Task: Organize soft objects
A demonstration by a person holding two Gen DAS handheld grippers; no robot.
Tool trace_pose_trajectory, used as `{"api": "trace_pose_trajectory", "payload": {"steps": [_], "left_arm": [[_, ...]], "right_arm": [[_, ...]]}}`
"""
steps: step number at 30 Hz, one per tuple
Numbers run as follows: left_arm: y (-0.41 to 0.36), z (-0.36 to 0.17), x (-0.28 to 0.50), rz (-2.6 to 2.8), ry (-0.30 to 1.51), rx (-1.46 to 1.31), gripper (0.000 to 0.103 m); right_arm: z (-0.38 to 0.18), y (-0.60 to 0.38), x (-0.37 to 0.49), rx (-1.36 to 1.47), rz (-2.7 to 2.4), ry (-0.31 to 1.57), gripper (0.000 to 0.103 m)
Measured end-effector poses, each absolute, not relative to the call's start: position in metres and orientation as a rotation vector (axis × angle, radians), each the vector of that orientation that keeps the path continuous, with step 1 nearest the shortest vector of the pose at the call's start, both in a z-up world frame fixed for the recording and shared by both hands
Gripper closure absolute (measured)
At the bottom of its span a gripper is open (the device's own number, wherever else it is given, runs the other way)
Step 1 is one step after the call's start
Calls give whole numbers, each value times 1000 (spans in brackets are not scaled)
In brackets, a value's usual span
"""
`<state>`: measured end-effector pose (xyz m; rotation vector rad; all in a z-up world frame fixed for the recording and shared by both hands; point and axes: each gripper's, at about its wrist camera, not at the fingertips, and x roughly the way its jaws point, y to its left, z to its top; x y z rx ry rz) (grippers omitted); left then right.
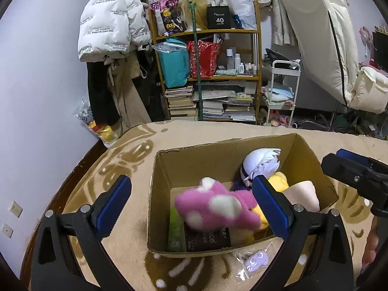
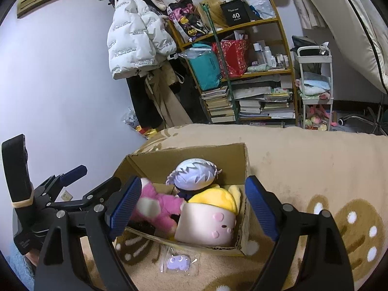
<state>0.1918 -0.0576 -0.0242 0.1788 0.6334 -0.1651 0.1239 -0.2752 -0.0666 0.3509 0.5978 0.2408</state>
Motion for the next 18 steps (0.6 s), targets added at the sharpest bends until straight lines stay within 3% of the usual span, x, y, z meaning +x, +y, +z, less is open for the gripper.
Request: {"api": "trace_pose_trajectory", "payload": {"steps": [13,18], "left_arm": [[-16,0,147,-67,653,169,4],[-3,17,118,-52,627,145,4]], "right_arm": [[-72,-269,103,332,223,662,12],[-70,-259,89,300,216,682,4]]}}
